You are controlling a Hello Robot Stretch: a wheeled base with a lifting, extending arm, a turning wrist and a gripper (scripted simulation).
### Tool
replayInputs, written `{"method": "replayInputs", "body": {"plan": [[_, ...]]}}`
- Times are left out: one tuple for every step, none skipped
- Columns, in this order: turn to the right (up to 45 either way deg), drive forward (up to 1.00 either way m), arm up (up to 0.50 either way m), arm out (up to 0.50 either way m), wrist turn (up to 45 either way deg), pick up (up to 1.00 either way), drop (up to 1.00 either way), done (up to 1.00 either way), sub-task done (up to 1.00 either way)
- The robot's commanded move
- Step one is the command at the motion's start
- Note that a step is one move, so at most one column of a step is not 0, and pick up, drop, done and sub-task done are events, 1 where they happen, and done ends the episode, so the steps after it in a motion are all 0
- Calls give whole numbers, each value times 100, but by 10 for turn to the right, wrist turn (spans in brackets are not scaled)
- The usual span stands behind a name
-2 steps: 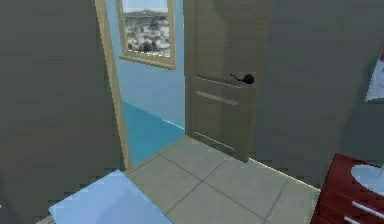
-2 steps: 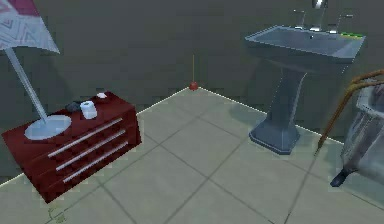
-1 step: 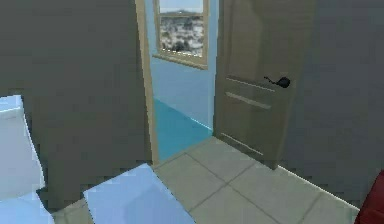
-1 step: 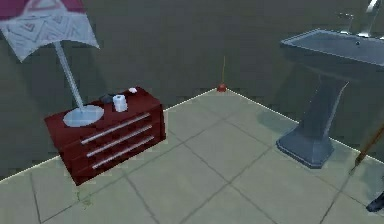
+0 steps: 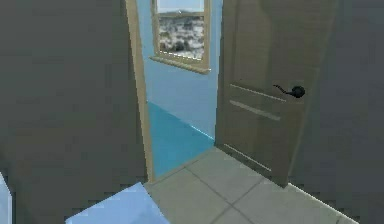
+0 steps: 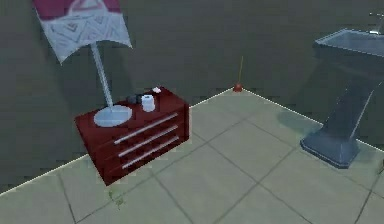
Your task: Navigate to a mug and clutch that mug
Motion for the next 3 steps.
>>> {"method": "replayInputs", "body": {"plan": [[60,0,0,0,0,0,0,0,0],[0,100,0,0,0,0,0,0,0],[60,0,0,0,0,0,0,0,0]]}}
